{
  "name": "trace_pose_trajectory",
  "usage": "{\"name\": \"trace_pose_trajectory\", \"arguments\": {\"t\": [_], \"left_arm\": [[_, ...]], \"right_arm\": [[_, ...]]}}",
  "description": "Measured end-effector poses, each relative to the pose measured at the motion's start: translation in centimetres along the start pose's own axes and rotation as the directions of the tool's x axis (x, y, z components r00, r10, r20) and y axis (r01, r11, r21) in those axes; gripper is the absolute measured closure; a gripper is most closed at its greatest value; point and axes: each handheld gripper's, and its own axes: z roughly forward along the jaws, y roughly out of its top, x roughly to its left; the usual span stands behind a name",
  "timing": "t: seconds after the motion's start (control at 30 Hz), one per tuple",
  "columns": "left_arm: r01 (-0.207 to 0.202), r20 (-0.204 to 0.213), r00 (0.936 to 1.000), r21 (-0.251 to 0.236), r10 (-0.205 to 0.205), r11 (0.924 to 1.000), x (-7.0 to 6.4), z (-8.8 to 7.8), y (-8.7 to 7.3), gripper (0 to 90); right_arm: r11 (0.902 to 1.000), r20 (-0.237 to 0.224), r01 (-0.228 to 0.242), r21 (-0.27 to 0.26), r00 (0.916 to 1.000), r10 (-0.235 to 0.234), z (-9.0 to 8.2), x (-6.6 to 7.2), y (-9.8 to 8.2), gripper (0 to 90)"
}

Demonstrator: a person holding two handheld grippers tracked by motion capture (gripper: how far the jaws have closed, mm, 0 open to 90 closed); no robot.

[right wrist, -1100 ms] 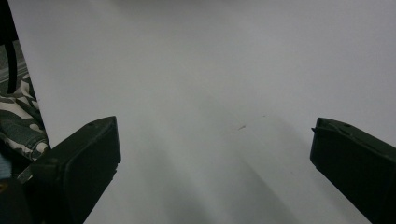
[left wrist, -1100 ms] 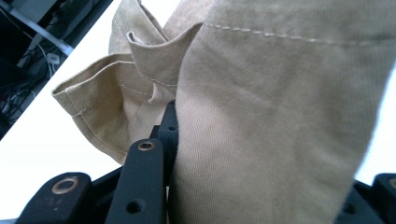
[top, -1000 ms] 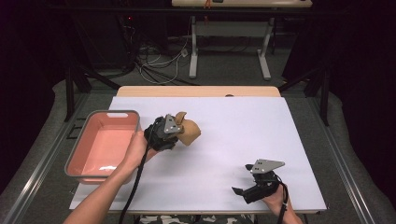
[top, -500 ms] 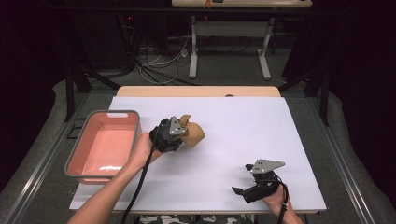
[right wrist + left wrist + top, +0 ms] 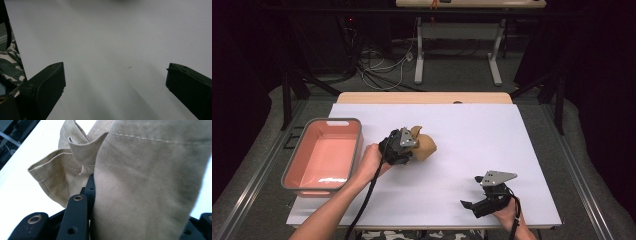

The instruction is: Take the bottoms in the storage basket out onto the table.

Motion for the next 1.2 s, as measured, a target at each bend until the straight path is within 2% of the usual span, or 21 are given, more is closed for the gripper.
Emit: {"name": "trace_pose_trajectory", "arguments": {"t": [0.43, 0.67, 0.97, 1.07, 1.2], "left_arm": [[-0.003, 0.028, 0.9996, 0.002, 0.003, 1.0000, -1.0, 1.5, 0.6, 63.6], [-0.021, 0.043, 0.9989, 0.018, 0.020, 0.9996, -1.3, 2.3, 0.9, 63.6], [-0.013, 0.051, 0.9986, 0.032, 0.011, 0.9994, -1.6, 3.3, 0.7, 63.1], [-0.029, 0.050, 0.9984, 0.045, 0.027, 0.9986, -1.8, 3.6, 0.8, 63.0], [-0.031, 0.059, 0.9978, 0.051, 0.028, 0.9982, -2.1, 4.0, 0.9, 62.6]], "right_arm": [[1.0000, 0.006, -0.002, -0.006, 1.0000, 0.002, 0.0, 0.0, 0.0, 2.2], [1.0000, 0.007, -0.002, 0.000, 1.0000, 0.002, -0.1, 0.0, 0.0, 2.3], [1.0000, 0.004, -0.002, -0.005, 1.0000, 0.002, 0.0, 0.0, 0.0, 2.4], [1.0000, 0.006, -0.002, 0.000, 1.0000, 0.002, -0.1, 0.0, 0.0, 2.4], [1.0000, 0.006, -0.002, 0.000, 1.0000, 0.002, -0.1, 0.0, 0.0, 2.4]]}}
